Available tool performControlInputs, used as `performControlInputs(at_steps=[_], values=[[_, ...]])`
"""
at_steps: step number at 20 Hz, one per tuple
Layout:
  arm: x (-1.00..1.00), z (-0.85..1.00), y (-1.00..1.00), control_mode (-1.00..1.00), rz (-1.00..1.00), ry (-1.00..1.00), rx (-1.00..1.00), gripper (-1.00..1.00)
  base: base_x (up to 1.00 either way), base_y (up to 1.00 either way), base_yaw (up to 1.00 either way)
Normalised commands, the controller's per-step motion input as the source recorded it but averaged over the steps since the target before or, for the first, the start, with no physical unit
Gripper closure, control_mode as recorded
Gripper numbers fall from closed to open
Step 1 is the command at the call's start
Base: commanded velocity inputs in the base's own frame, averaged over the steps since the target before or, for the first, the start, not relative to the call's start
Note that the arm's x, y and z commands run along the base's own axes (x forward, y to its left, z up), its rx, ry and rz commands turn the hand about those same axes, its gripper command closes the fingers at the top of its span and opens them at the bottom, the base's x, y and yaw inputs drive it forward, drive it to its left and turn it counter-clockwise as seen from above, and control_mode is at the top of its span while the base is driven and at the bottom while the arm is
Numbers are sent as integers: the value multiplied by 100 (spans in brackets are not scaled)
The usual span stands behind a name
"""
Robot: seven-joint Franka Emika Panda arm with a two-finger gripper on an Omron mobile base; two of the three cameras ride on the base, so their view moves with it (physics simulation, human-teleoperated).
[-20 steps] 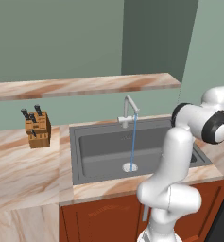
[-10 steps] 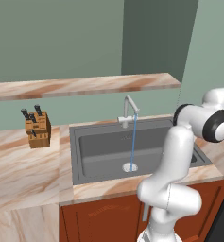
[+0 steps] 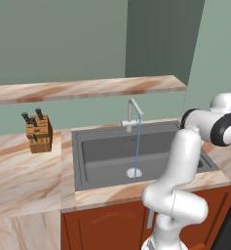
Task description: Rinse each bowl for a few seconds and place them down in the sink or on the counter.
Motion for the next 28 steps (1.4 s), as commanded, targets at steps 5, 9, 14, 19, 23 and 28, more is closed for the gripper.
performControlInputs(at_steps=[5,9,14,19,23,28], values=[[26,-13,-11,-100,0,-1,0,-100,0,0,0],[34,-13,-15,-100,0,0,0,-100,0,0,0],[26,-14,-20,-100,0,0,0,-100,0,0,0],[8,-16,-33,-100,0,0,2,-100,0,0,0],[7,-15,-25,-100,0,0,1,-100,0,0,0],[2,-14,-22,-100,0,0,1,-100,0,0,0]])
